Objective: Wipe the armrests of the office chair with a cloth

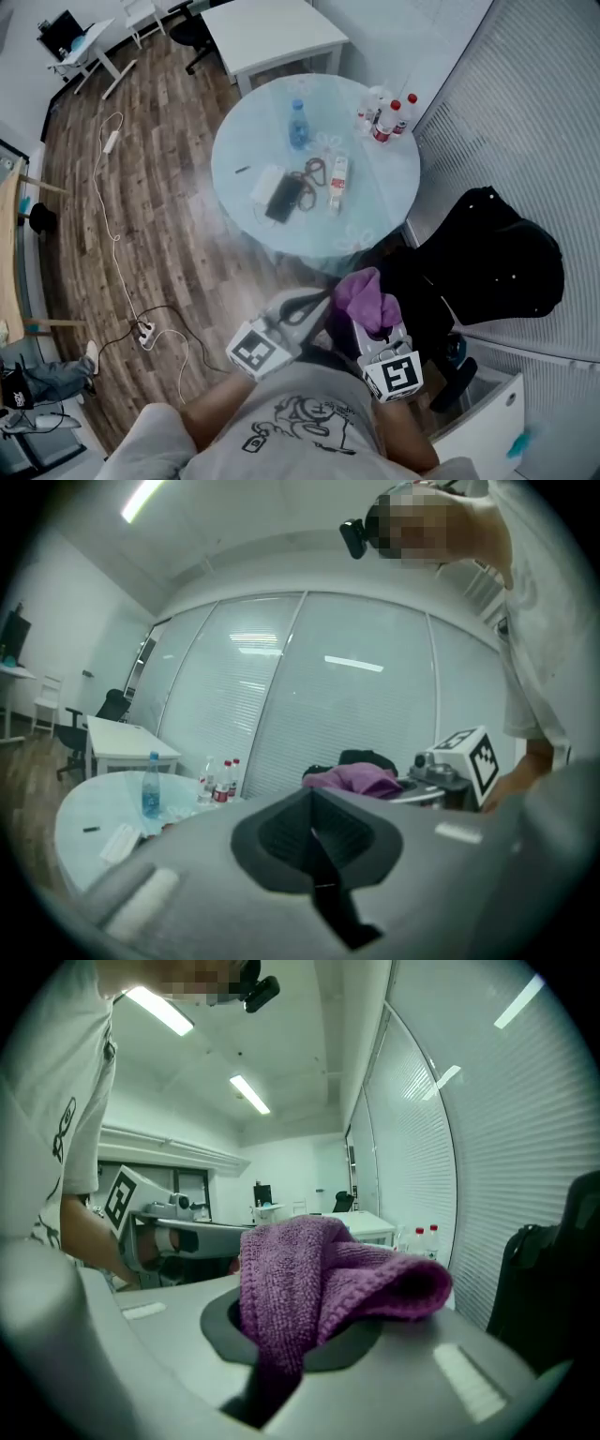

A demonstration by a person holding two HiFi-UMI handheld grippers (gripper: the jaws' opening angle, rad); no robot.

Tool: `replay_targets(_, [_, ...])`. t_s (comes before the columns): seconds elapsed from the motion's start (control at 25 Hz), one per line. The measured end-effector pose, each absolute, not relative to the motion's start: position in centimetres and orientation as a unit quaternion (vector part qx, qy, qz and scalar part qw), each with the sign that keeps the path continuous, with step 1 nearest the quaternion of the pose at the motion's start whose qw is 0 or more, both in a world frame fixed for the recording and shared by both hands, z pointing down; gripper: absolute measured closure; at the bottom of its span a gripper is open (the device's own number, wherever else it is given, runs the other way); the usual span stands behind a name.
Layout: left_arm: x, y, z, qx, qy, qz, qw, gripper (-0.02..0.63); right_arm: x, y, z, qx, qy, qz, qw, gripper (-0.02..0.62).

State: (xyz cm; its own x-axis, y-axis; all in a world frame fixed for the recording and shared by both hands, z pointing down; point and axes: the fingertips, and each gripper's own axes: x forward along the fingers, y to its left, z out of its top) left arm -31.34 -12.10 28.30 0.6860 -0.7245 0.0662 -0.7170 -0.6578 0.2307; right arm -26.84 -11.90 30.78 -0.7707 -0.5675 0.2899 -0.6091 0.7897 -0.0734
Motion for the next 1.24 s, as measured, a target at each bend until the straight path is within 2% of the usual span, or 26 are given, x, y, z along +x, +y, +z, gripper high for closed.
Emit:
replay_targets(0.28, [-31.6, -11.3, 21.2, 0.908, -0.405, -0.041, 0.1, 0.604, -26.2, -11.5, 22.1, 0.327, -0.94, 0.068, 0.071, 0.557])
replay_targets(0.48, [-31.3, -10.6, 17.6, 0.911, -0.404, -0.049, 0.071, 0.604, -25.9, -10.5, 18.4, 0.326, -0.942, 0.046, 0.058, 0.557])
replay_targets(1.24, [-30.4, -10.2, 15.2, 0.912, -0.4, -0.059, 0.066, 0.604, -25.6, -9.9, 15.8, 0.331, -0.942, 0.04, 0.04, 0.557])
